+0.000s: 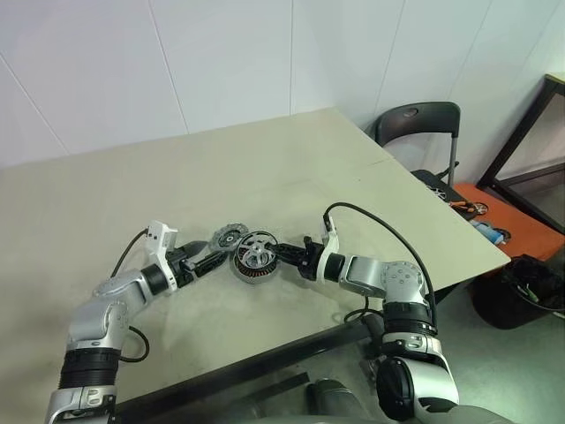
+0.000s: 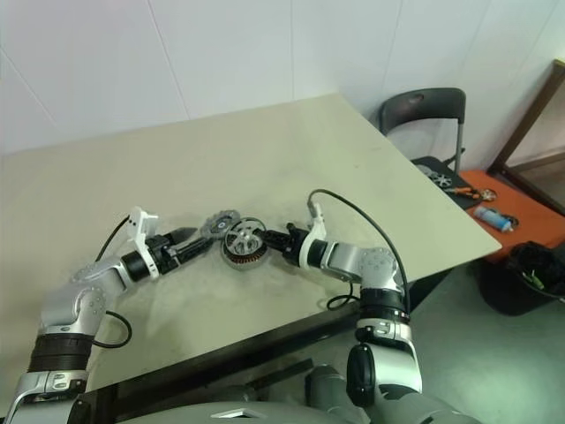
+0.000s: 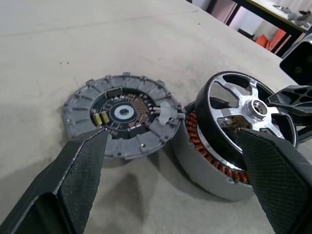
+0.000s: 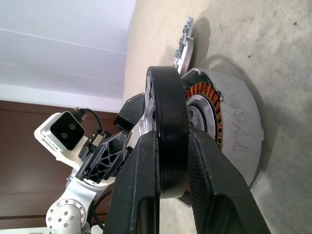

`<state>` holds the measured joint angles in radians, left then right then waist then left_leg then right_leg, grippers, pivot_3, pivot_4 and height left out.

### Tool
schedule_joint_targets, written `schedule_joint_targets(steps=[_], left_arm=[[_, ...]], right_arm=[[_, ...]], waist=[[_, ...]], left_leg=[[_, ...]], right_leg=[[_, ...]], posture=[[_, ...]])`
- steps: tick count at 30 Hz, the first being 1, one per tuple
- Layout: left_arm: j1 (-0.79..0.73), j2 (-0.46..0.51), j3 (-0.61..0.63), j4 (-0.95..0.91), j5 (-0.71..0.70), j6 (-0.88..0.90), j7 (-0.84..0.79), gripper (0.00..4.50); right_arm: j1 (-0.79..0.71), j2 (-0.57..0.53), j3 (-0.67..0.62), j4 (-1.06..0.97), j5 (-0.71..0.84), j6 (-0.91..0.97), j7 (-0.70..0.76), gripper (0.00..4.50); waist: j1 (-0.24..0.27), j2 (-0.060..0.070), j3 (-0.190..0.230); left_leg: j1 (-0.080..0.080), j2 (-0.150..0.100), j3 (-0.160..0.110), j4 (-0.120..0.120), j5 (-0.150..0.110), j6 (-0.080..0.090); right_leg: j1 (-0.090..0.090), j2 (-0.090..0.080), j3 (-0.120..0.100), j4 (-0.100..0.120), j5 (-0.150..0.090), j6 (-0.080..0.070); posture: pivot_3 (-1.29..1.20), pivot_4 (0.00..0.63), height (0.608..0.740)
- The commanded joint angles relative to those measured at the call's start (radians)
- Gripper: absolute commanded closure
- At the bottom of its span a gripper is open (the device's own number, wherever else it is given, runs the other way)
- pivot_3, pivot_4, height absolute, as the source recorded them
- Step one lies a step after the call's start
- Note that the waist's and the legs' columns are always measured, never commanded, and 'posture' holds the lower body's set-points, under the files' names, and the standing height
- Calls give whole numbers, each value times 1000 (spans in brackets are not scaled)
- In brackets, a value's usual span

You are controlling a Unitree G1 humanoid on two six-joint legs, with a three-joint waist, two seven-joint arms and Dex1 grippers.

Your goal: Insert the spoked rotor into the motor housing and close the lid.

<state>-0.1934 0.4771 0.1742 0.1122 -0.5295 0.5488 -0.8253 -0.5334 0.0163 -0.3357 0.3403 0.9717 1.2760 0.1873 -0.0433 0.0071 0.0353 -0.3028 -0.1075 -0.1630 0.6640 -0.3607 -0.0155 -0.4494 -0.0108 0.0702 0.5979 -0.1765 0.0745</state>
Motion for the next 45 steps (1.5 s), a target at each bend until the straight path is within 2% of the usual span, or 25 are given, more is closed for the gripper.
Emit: schedule_joint_targets(steps=[1,13,18,24,26,31,38,42,45], left_arm=[[-15,10,9,-3,6,-35,-11,0],[5,10,12,-14,3,-41,-12,0],[2,9,11,-14,3,-39,-9,0],[-8,8,8,25,13,-61,-21,0],[-10,6,6,37,16,-70,-25,0],[-11,2,4,52,23,-88,-32,0],[-12,-1,3,60,28,-94,-35,0],[-18,-2,2,61,28,-92,-36,0],[-28,0,2,69,29,-92,-39,0]], right_arm=[[-15,13,-3,-11,10,1,19,4043],[-8,14,19,28,-51,-24,41,4043],[20,-10,101,36,-139,-71,87,4043],[30,-20,129,11,-154,-76,135,4043],[29,-18,128,12,-164,-83,137,3314],[5,-2,78,71,-162,-71,103,1820],[0,-35,78,3,-133,-2,143,1820],[-19,-133,73,-111,-61,98,229,1820],[-60,-202,59,-120,-45,121,268,1820]], waist=[[0,0,0],[0,0,0],[-2,0,-3],[-1,1,-3],[-2,1,-3],[-2,1,-5],[-1,1,-5],[6,2,-5],[10,2,-5]], left_leg=[[0,0,0,0,0,0],[0,0,0,0,0,0],[2,0,0,0,-1,1],[16,0,0,0,-1,2],[17,0,0,0,-1,2],[18,1,0,0,-1,1],[20,1,0,0,0,1],[15,0,0,0,-1,1],[14,-1,0,0,-1,2]], right_leg=[[0,0,0,0,0,0],[0,0,0,0,0,0],[1,0,0,1,0,0],[16,1,0,0,0,0],[16,1,0,0,0,1],[17,1,0,0,0,0],[20,1,0,0,-2,3],[16,0,0,-1,-1,1],[15,0,0,-3,-1,1]], posture=[[0,0,740],[0,0,740],[0,0,740],[0,0,740],[0,0,740],[0,0,740],[0,0,740],[0,0,740],[0,0,740]])
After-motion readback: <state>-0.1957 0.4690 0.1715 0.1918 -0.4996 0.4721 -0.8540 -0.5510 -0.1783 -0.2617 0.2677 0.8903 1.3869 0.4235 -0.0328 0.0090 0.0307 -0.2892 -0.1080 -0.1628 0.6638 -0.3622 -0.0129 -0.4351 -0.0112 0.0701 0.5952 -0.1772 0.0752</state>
